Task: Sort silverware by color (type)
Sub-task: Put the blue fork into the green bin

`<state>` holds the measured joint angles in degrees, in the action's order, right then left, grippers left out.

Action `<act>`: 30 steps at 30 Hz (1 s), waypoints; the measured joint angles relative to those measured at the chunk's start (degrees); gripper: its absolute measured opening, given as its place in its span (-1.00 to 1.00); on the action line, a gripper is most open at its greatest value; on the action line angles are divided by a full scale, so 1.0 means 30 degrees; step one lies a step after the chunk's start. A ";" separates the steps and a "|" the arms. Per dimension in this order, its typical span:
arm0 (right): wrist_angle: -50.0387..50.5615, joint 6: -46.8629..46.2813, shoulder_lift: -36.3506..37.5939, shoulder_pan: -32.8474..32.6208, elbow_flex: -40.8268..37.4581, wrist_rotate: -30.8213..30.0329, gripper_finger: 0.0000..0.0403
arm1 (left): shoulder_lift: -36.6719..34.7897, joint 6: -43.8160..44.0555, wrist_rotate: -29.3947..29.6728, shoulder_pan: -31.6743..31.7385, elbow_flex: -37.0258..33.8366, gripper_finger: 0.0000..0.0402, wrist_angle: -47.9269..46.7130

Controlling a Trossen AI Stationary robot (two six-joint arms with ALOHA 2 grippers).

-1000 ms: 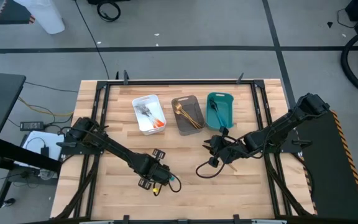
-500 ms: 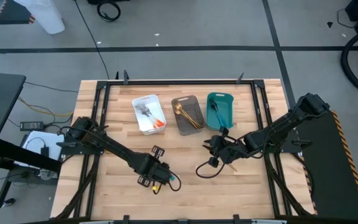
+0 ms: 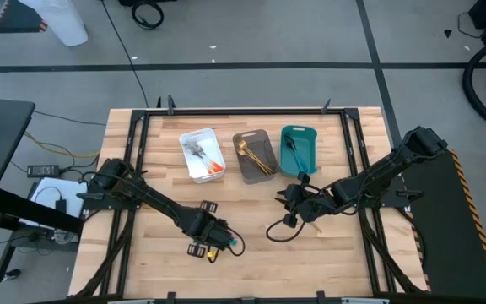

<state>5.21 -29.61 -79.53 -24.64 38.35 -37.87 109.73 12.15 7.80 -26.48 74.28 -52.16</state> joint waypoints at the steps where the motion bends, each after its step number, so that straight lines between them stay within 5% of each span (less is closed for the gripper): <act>1: 0.0000 0.0000 0.0000 0.0000 0.0000 0.0000 -0.49 | 0.0000 0.0187 -0.0233 0.0000 -0.0090 -0.73 0.0060; 30: -0.0146 0.0080 0.0000 -0.0007 0.0000 0.0000 -0.49 | -0.0095 -0.0814 -0.1044 0.0503 -0.2221 -0.64 0.2914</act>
<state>4.77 -29.36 -79.53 -24.66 38.35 -37.87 109.45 9.71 4.67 -24.97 67.61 -43.42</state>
